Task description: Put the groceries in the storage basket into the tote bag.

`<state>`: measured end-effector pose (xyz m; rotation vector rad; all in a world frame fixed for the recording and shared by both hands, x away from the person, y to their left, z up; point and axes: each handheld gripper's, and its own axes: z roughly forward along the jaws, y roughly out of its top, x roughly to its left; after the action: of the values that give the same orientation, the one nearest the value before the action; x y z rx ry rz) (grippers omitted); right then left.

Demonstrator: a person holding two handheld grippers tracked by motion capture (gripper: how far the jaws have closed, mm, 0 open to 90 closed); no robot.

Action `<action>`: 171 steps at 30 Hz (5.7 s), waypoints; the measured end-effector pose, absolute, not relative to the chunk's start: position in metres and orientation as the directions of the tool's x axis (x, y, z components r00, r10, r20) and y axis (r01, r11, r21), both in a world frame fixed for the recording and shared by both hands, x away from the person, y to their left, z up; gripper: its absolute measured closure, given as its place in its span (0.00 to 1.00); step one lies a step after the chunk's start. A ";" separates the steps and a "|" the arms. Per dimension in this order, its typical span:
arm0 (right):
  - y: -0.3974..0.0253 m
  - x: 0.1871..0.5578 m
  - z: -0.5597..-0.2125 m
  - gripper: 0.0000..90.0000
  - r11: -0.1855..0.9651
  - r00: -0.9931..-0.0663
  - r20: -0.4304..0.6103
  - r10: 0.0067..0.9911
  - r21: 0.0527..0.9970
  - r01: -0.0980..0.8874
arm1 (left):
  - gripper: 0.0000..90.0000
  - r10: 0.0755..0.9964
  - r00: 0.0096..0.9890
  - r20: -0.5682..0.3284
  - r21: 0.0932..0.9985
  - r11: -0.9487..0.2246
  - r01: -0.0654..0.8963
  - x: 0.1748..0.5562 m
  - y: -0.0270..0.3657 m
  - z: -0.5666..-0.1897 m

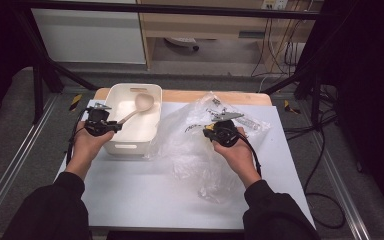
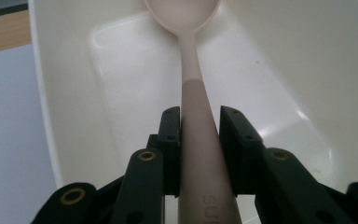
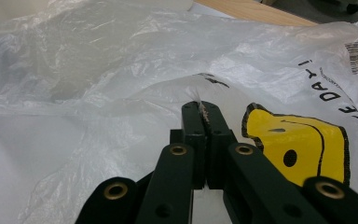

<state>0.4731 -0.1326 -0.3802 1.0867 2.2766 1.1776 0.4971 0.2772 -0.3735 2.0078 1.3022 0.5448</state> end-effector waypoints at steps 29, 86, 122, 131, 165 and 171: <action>-0.131 0.471 -0.375 1.00 0.366 -0.658 0.045 0.751 0.802 0.473 | 0.78 0.823 0.567 -0.010 0.852 -0.291 0.436 0.416 0.276 -0.326; -0.124 0.478 -0.371 1.00 0.372 -0.677 0.093 0.731 0.777 0.508 | 0.78 0.635 0.773 0.006 0.838 -0.425 0.343 0.312 0.257 -0.336; -0.119 0.476 -0.371 1.00 0.368 -0.688 0.104 0.718 0.782 0.502 | 0.78 0.571 0.821 0.003 0.762 -0.532 0.368 0.341 0.198 -0.381; -0.118 0.474 -0.370 1.00 0.364 -0.691 0.106 0.715 0.787 0.498 | 0.78 0.577 0.817 -0.004 0.764 -0.526 0.375 0.354 0.185 -0.384; -0.117 0.471 -0.370 1.00 0.362 -0.697 0.105 0.709 0.794 0.488 | 0.78 0.576 0.817 -0.009 0.767 -0.520 0.375 0.376 0.149 -0.384; -0.119 0.469 -0.369 1.00 0.358 -0.698 0.106 0.708 0.798 0.484 | 0.78 0.584 0.812 -0.003 0.766 -0.521 0.378 0.379 0.141 -0.383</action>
<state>0.4687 -0.1190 -0.3687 1.0651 2.3650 1.2558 0.3786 0.1414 -0.3830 2.1793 0.7045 0.3244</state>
